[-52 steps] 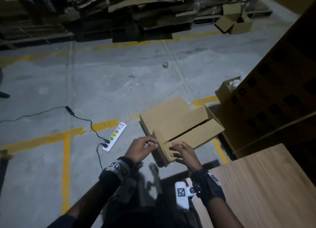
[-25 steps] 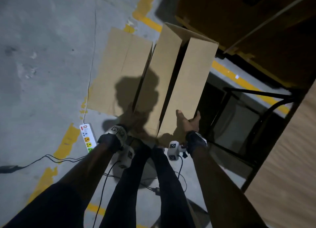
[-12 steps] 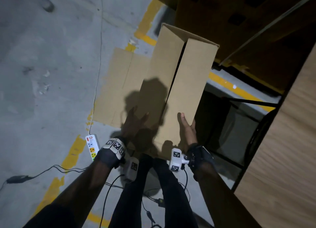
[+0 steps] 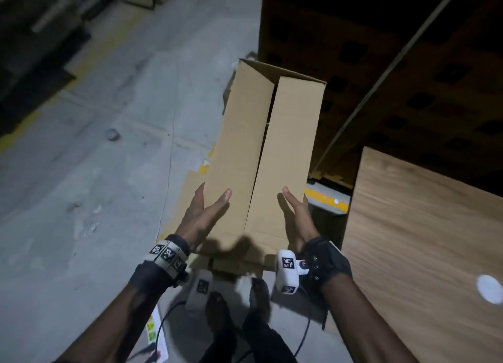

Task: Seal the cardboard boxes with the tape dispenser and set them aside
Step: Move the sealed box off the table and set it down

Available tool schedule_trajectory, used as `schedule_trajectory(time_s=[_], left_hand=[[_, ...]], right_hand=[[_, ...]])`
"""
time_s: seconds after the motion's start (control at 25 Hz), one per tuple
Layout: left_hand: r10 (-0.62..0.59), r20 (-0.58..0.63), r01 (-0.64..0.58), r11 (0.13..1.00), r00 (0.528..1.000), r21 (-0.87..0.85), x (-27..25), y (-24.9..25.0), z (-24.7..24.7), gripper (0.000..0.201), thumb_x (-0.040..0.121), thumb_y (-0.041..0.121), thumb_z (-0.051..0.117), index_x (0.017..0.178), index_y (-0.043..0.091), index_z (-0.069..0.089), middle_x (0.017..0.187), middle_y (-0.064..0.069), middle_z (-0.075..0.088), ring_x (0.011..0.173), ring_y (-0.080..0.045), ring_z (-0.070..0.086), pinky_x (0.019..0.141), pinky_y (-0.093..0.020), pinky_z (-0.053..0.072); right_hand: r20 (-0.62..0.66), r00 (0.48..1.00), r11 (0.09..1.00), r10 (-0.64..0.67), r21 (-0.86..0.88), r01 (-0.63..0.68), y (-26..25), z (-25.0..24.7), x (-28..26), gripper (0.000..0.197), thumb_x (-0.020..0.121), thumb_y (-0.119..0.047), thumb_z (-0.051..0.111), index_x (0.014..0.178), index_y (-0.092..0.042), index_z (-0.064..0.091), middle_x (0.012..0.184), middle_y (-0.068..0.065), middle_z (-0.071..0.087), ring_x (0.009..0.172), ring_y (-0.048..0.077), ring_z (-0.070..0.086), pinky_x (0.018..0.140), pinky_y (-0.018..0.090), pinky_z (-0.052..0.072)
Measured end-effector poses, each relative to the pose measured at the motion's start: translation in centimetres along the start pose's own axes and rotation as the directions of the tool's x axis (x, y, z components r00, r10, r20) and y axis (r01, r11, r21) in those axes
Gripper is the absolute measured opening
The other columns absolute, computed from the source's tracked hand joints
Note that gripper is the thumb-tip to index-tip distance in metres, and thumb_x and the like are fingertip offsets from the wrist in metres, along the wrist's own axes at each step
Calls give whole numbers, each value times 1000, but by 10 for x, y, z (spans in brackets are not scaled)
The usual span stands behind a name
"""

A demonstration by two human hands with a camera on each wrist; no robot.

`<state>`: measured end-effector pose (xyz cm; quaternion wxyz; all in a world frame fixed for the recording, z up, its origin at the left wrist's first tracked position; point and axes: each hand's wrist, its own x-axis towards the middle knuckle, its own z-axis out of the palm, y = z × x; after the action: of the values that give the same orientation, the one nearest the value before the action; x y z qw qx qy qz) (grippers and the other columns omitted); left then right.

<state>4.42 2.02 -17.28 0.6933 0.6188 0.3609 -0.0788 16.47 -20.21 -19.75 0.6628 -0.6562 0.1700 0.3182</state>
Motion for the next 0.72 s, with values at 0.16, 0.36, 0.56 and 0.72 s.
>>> schedule_trajectory(time_s=[0.16, 0.36, 0.56, 0.72], left_hand=[[104, 86, -111, 991, 991, 80, -60, 43, 23, 119, 63, 87, 73, 158, 51, 11, 163, 21, 24, 149, -10, 31, 125, -50, 23], [273, 282, -323, 935, 920, 148, -126, 59, 93, 62, 72, 83, 69, 125, 73, 38, 131, 38, 49, 132, -3, 38, 111, -37, 30], [199, 464, -345, 903, 863, 254, -156, 36, 185, 98, 59, 95, 67, 144, 69, 26, 154, 16, 43, 147, -20, 33, 119, -57, 31], [65, 606, -257, 937, 793, 236, -193, 19, 258, 111, 77, 74, 73, 161, 45, 7, 168, 8, 20, 149, -18, 27, 115, -29, 40]], right_hand=[[-43, 998, 991, -47, 123, 52, -35, -31, -66, 113, 67, -70, 83, 156, -47, 18, 153, -14, 40, 145, 14, 32, 122, 50, 20], [-250, 963, 966, -104, 207, 158, -51, -121, -139, 121, 54, -72, 90, 152, -55, 22, 162, -12, 28, 148, 17, 35, 122, 62, 15], [-391, 915, 931, -99, 288, 224, -33, -226, -207, 127, 54, -66, 94, 158, -41, 26, 164, -13, 25, 143, 13, 44, 124, 51, 21], [-356, 930, 880, -96, 405, 246, -18, -304, -244, 59, 80, -44, 86, 131, -35, 60, 143, -19, 49, 120, 8, 65, 118, 33, 34]])
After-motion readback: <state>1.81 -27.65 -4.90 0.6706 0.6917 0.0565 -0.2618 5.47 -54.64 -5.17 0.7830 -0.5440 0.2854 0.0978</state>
